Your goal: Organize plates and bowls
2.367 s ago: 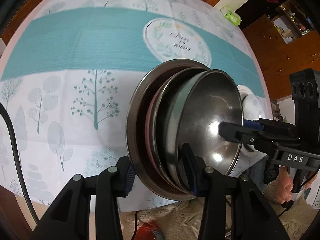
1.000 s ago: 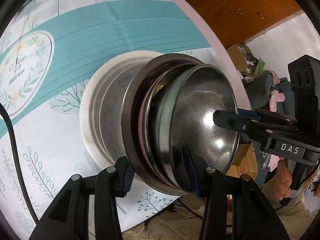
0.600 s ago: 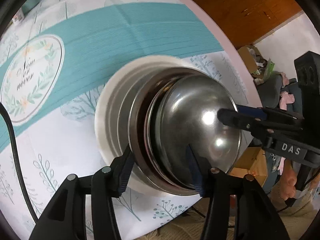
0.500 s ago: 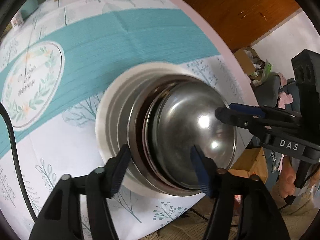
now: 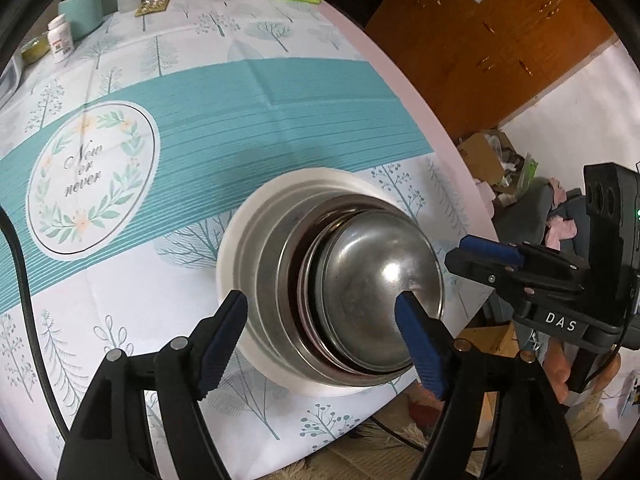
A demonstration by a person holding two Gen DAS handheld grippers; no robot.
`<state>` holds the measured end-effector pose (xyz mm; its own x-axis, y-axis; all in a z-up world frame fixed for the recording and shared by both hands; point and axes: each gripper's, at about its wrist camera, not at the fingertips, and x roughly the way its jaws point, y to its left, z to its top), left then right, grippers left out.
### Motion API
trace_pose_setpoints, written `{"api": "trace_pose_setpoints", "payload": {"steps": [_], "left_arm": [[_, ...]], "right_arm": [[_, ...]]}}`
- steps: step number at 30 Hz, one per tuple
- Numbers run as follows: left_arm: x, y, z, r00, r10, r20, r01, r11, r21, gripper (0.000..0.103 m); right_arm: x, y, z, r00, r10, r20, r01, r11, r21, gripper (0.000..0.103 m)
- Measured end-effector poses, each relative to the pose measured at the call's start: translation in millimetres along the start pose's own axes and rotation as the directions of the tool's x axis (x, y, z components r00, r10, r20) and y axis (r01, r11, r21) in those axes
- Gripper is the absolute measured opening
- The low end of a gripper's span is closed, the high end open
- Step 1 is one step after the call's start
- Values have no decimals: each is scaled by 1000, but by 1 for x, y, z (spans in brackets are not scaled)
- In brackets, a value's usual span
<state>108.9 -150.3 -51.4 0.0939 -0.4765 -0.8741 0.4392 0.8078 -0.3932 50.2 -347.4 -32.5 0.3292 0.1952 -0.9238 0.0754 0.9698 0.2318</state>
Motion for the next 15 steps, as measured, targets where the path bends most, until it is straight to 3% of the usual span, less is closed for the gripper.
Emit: {"api": "trace_pose_setpoints", "payload": {"steps": [9,15], "left_arm": [[-31,-4,-16,992,32,120,-36,999,34,80],[-42,-5,-28,986,61,156,-63,998,3,80]], "right_arm": [[-20,15,-4,998,2,64,1,999,-46,37],[-29,28,-7,994,-5,107,13,997,-77,37]]}}
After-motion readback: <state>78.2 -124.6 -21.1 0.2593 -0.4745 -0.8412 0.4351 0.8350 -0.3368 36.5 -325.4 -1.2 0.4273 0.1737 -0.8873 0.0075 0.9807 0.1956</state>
